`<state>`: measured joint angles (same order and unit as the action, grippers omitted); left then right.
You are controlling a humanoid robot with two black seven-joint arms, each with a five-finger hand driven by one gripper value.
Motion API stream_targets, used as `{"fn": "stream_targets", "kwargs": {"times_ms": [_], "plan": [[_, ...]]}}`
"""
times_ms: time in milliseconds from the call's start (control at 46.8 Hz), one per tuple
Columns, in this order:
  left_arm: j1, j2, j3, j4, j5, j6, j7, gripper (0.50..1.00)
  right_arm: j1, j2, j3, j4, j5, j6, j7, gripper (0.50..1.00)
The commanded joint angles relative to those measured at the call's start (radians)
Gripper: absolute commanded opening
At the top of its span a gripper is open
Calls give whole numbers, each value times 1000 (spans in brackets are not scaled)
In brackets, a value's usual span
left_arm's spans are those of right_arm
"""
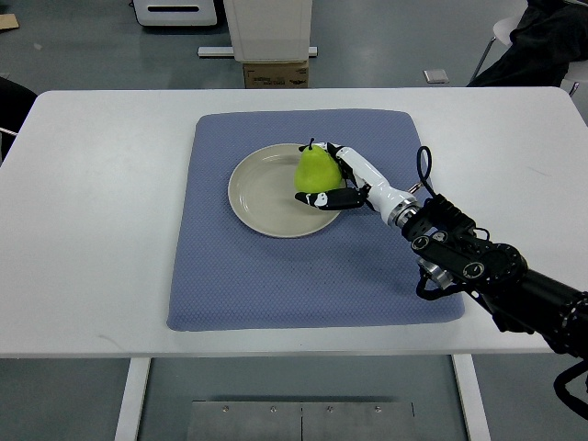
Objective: Place pear on plate with right hand
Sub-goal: 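Lower the pear onto the plate with the right hand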
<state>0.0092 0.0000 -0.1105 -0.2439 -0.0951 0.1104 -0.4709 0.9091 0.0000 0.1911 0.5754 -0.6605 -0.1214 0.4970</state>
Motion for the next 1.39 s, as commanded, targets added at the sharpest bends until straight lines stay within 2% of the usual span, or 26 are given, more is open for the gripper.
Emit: {"fn": "stream_targets", "kwargs": {"times_ms": [0,128,428,599,1069,1368], "plan": [[0,0,0,0,0,0,0,1000,1,0,1,1,9,-4,0,610],[0,0,0,0,0,0,0,1000,2,0,1,1,25,-6,0,782],[0,0,0,0,0,0,0,1000,7,0,1,4,30,-6,2,976],[0,0,0,0,0,0,0,1000,7,0,1,8,30,-6,8,995],[0,0,0,0,0,0,0,1000,13,0,2,8,30,-4,8,998],[0,0,0,0,0,0,0,1000,10,0,4,14,38,25,11,998]]}}
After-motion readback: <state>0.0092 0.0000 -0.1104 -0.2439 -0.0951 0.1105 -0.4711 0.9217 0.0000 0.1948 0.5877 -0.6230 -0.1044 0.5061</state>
